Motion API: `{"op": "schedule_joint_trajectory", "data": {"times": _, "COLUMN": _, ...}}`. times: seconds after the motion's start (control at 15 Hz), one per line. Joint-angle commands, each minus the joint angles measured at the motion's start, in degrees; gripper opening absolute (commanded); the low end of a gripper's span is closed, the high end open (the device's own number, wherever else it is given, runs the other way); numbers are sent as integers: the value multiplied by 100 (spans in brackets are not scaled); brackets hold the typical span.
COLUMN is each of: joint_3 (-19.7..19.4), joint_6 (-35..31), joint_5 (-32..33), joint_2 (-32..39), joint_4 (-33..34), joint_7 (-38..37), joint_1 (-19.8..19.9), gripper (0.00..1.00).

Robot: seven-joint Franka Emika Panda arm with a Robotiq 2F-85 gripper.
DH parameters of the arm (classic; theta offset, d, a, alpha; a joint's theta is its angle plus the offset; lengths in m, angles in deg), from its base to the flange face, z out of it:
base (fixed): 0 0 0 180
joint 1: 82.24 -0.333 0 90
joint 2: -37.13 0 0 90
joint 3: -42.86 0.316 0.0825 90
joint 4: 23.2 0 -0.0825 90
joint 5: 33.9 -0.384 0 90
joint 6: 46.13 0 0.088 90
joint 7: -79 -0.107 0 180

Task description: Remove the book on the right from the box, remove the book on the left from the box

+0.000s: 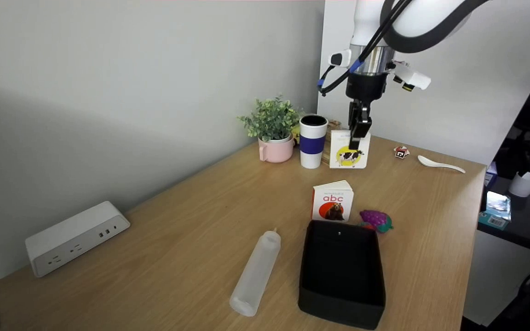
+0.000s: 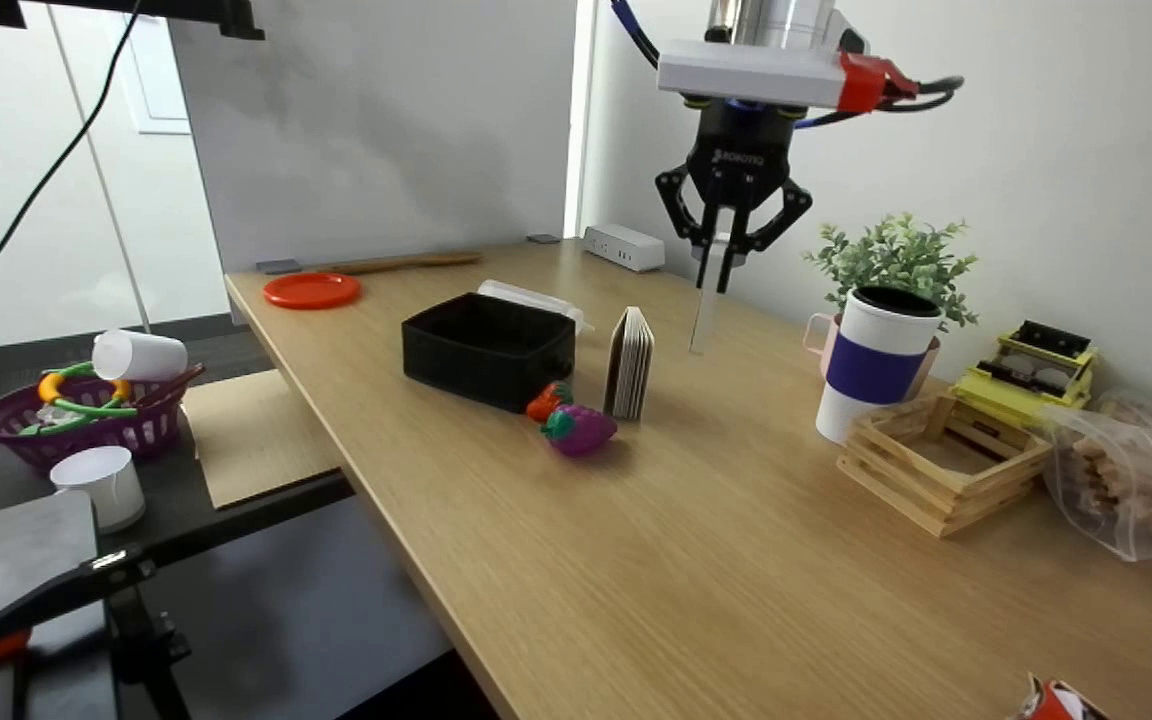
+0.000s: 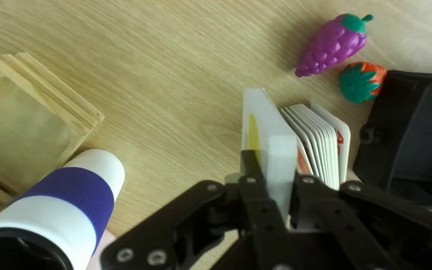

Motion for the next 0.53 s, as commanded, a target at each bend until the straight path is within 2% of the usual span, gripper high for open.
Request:
{"op": "schedule_joint_trajectory", "data": {"times": 0.0, "joint_3": 258, "joint_6": 367, "joint_5": -456, "joint_2": 489, "joint_4": 526, "joint_7": 650, "joint_1": 402, "gripper": 4}}
{"op": "schedule_joint_trajectory", "data": {"times": 0.27, "joint_3": 399, "joint_6": 831, "joint_5": -791, "joint_2": 821, "joint_4": 880, "joint_7": 1280, "joint_1": 614, "gripper": 4}}
{"op": "schedule_joint_trajectory", "data": {"times": 0.47, "joint_3": 397, "joint_6": 1180, "joint_5": -808, "joint_2": 957, "joint_4": 1103, "joint_7": 1429, "joint_1": 610, "gripper": 4}}
